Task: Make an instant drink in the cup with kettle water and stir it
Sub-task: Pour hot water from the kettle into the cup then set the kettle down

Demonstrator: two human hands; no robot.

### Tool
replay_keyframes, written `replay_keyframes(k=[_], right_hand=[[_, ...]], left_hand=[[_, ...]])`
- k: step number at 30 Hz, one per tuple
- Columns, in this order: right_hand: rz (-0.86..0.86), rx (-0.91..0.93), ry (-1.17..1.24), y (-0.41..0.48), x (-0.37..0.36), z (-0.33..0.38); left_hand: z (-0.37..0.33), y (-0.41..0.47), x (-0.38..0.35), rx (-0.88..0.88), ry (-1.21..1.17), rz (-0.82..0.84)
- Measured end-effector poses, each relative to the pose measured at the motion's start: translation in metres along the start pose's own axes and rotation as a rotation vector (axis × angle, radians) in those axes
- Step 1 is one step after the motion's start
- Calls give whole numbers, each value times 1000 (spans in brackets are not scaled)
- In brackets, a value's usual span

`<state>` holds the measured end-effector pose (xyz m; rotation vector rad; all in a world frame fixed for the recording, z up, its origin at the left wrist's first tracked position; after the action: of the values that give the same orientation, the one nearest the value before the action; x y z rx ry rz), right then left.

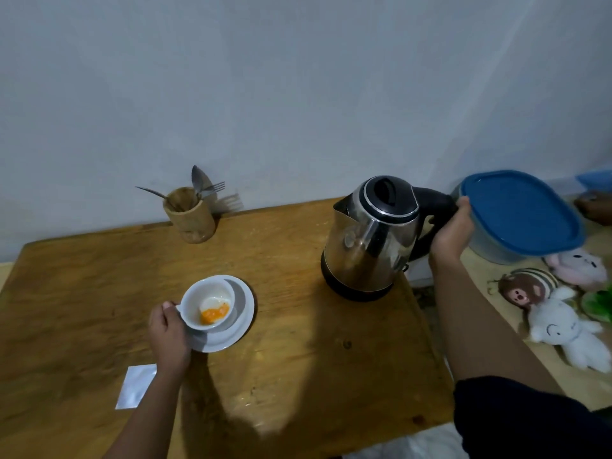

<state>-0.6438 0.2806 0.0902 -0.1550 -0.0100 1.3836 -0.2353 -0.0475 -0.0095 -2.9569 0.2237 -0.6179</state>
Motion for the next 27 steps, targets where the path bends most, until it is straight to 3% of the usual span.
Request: replay_keyframes(k=[11, 19, 27], right_hand=[[365, 69, 30, -15, 15, -5], [137, 126, 45, -51, 27, -7], [-28, 63, 55, -78, 21, 27]], left_hand=[[3, 4, -2, 17, 4, 6], [-5, 0, 0, -16, 56, 51], [-10, 2, 3, -68, 118, 157]])
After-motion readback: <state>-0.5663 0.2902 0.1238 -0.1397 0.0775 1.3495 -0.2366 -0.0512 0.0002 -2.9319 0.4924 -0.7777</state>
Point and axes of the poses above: each hand's wrist, its own y-axis towards the middle knuckle, its own x-axis out of the back of the hand, z = x × y, the point moved 8 cm from there along y, towards the middle knuckle, and after that the axes turned 5 degrees about x, right-handed, at the moved point
